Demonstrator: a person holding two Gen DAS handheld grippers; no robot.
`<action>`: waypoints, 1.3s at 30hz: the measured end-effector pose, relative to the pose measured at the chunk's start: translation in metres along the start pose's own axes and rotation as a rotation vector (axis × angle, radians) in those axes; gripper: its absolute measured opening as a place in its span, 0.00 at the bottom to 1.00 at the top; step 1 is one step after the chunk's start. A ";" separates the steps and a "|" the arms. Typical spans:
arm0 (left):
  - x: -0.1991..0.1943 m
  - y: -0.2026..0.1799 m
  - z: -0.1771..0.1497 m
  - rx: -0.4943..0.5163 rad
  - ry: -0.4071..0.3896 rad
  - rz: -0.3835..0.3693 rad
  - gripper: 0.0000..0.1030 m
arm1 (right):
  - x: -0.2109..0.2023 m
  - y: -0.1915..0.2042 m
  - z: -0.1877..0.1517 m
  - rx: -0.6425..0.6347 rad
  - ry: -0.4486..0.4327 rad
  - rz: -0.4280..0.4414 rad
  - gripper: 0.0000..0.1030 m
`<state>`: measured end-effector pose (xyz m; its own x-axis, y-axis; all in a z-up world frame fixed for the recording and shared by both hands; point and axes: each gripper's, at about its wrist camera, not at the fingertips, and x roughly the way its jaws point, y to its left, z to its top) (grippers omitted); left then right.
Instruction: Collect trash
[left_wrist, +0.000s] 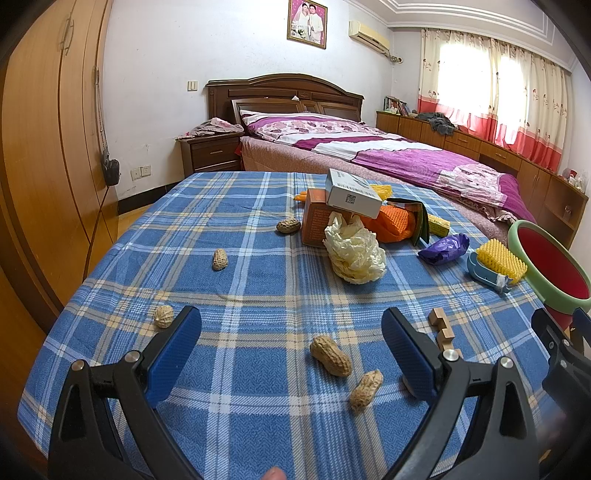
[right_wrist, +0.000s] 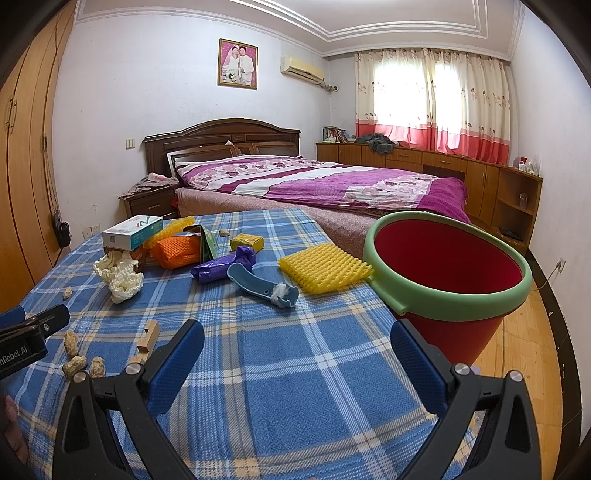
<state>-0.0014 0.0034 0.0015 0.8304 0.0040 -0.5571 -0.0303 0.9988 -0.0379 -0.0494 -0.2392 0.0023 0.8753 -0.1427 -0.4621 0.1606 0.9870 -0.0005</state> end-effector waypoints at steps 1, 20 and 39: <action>0.000 0.000 0.000 0.000 0.000 0.000 0.95 | 0.000 0.000 0.000 0.002 0.000 0.000 1.00; 0.008 -0.007 0.034 -0.005 0.027 -0.049 0.95 | 0.002 -0.014 0.032 0.021 0.046 0.062 1.00; 0.087 -0.050 0.107 0.073 0.115 -0.053 0.85 | 0.060 -0.046 0.072 0.097 0.202 0.078 1.00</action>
<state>0.1316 -0.0410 0.0441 0.7601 -0.0503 -0.6479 0.0563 0.9983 -0.0114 0.0286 -0.2986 0.0387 0.7793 -0.0391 -0.6255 0.1475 0.9814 0.1225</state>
